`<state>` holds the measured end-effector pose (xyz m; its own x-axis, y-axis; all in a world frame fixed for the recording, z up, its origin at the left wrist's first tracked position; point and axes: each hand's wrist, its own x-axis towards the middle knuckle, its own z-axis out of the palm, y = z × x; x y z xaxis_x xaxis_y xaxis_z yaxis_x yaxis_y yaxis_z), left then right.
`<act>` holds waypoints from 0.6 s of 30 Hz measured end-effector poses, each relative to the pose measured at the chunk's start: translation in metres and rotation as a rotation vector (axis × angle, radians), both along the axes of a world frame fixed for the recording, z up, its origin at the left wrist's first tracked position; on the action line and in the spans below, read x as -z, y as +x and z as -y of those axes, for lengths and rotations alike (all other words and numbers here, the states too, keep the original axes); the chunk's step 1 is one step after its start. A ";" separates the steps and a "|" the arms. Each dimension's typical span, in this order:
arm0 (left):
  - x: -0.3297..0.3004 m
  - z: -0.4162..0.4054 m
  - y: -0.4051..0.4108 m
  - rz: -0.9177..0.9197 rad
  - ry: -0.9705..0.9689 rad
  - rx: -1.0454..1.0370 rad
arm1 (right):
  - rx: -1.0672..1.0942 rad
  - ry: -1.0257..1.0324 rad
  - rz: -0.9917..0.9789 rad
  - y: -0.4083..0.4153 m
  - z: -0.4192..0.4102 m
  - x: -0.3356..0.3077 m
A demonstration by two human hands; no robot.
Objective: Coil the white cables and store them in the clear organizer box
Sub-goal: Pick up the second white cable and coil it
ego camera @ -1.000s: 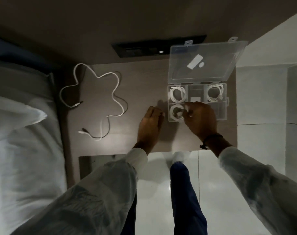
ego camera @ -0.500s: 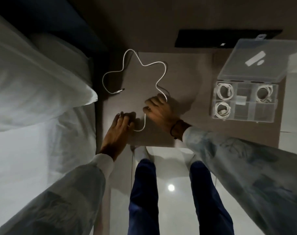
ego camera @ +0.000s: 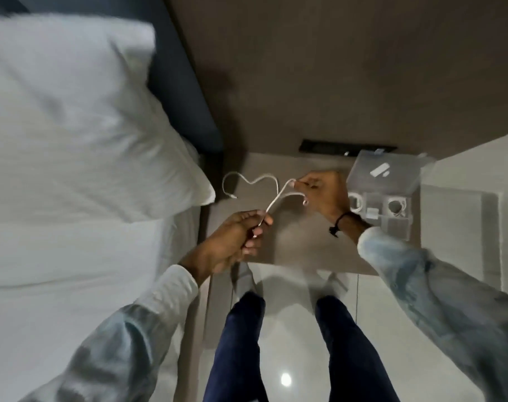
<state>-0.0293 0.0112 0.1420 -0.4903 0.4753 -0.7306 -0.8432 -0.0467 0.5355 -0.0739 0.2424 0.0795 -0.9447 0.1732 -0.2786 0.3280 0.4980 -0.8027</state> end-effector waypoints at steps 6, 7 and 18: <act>-0.172 -0.045 -0.064 -0.323 0.288 -0.306 | -0.092 0.054 -0.204 -0.012 0.004 -0.136; -0.193 -0.056 -0.073 -0.429 0.236 -0.438 | -0.128 0.035 -0.239 -0.011 0.008 -0.159; -0.268 -0.081 -0.099 -1.590 -0.566 0.234 | -0.515 0.290 -0.424 -0.008 -0.044 -0.356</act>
